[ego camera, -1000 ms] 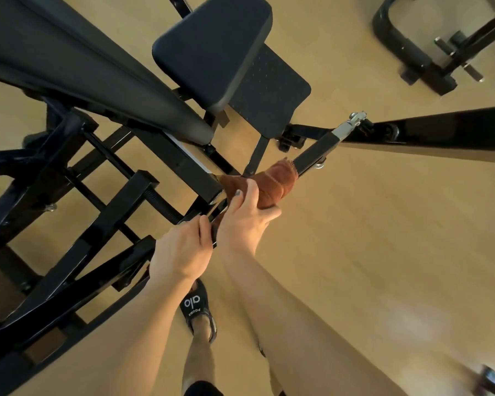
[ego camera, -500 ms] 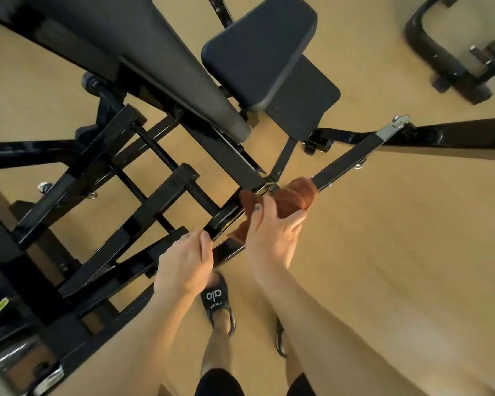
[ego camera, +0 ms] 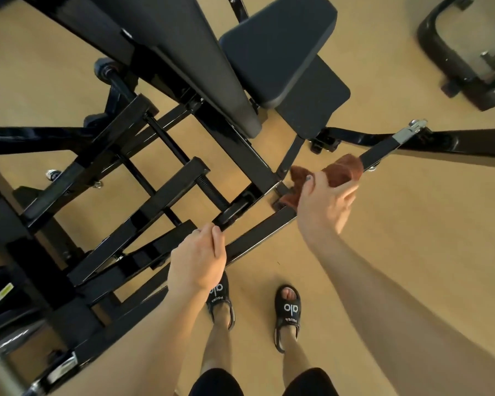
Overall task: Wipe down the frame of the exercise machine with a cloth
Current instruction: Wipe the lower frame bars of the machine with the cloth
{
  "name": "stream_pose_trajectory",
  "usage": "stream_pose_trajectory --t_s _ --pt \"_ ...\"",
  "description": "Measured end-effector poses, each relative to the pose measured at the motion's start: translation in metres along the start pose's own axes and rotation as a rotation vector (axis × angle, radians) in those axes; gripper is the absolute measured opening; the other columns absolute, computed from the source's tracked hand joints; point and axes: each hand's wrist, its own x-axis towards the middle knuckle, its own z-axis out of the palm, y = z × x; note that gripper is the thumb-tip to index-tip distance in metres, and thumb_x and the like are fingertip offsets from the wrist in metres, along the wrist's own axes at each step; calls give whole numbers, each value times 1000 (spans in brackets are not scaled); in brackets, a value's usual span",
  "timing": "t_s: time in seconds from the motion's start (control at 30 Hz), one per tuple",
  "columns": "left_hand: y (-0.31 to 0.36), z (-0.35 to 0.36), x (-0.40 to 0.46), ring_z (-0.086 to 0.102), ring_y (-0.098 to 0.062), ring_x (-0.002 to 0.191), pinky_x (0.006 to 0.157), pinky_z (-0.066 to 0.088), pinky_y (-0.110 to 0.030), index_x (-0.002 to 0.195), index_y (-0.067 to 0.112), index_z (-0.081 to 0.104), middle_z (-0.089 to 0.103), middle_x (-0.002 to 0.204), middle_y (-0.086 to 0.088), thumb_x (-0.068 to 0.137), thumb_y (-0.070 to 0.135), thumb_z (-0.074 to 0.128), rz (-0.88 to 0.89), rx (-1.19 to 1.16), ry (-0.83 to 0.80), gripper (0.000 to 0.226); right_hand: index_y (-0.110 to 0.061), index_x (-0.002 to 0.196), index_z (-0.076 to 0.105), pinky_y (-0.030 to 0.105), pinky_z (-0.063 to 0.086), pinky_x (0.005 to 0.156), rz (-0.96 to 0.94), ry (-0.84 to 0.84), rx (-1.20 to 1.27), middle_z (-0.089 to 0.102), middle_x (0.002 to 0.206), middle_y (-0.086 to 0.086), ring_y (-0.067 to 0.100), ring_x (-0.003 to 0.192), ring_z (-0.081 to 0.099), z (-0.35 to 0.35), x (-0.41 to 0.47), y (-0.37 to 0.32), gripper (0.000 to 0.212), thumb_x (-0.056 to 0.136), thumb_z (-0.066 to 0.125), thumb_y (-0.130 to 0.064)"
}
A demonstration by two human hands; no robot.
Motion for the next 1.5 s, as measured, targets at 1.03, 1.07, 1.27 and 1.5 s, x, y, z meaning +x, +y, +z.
stream_pose_trajectory --t_s 1.03,1.07,1.27,1.5 --pt "4 -1 -6 62 -8 64 61 58 -29 103 18 67 67 81 6 107 36 34 -85 -66 94 38 -19 158 24 45 57 88 -1214 -74 -616 45 145 20 37 120 59 92 72 -132 65 105 49 -46" --pt "5 -1 -7 60 -8 64 61 58 -30 102 20 66 65 79 8 107 36 35 -93 -70 111 35 -16 158 24 43 59 83 -1219 -71 -632 48 142 20 35 113 63 87 73 -122 66 105 51 -45" --pt "12 -1 -9 54 -9 58 53 53 -27 95 19 63 55 72 10 106 32 41 -114 -52 184 28 -16 158 19 30 46 63 -1171 -241 -654 56 133 15 26 91 66 51 65 -49 62 107 36 -48" --pt "6 11 -8 58 -9 57 49 56 -29 93 21 63 62 72 9 103 32 46 -120 -49 250 23 -13 160 13 46 55 95 -1307 -127 -733 40 149 27 43 127 54 83 82 -125 74 105 43 -53"
